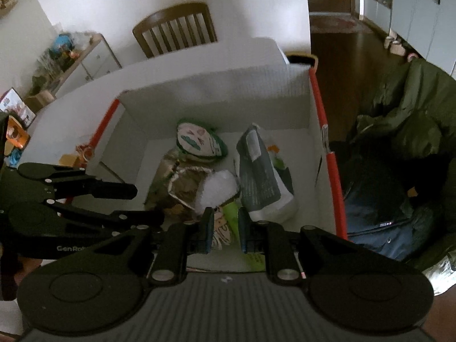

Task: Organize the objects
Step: 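Open both grippers to release the bracelet and green tube in the box, then withdraw both grippers from the box back toward the table pile, then grasp the yellow box with the left gripper while the right grasps the white cylinder, then carry the yellow box and white cylinder into the red-edged box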

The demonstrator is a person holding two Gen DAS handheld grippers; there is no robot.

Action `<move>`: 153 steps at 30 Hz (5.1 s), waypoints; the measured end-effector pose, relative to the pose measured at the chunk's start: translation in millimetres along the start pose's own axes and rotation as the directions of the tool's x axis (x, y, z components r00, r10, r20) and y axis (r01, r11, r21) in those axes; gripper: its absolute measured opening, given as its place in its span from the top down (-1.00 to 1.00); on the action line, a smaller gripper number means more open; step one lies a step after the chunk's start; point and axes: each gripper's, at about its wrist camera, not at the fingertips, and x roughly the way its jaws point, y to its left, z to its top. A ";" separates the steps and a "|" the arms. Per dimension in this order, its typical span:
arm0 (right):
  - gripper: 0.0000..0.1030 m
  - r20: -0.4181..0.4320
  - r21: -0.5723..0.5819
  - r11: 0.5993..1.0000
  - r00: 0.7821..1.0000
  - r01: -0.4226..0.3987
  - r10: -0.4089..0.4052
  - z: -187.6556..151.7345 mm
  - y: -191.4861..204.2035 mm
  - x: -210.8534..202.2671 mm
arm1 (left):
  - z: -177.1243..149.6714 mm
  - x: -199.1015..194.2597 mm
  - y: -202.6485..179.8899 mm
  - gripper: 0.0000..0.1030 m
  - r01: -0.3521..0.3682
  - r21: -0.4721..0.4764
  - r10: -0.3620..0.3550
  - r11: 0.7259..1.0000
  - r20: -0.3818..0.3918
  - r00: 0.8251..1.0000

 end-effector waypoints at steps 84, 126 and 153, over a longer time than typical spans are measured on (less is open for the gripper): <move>-0.60 -0.037 -0.203 0.979 0.999 0.012 -0.020 -10.6 291.5 114.5 | -91.2 -50.7 264.9 -0.98 -0.182 -0.195 0.208 0.964 0.123 0.970; 0.69 -0.116 -0.291 0.956 0.991 0.026 -0.063 -12.3 310.5 182.7 | -99.9 -32.4 274.5 -0.37 -0.182 -0.219 0.205 0.959 0.087 0.975; 0.71 -0.023 -0.166 0.986 1.000 -0.013 0.009 -16.9 277.4 74.7 | -108.8 -112.4 208.0 -0.36 -0.117 -0.208 0.152 0.971 0.164 0.975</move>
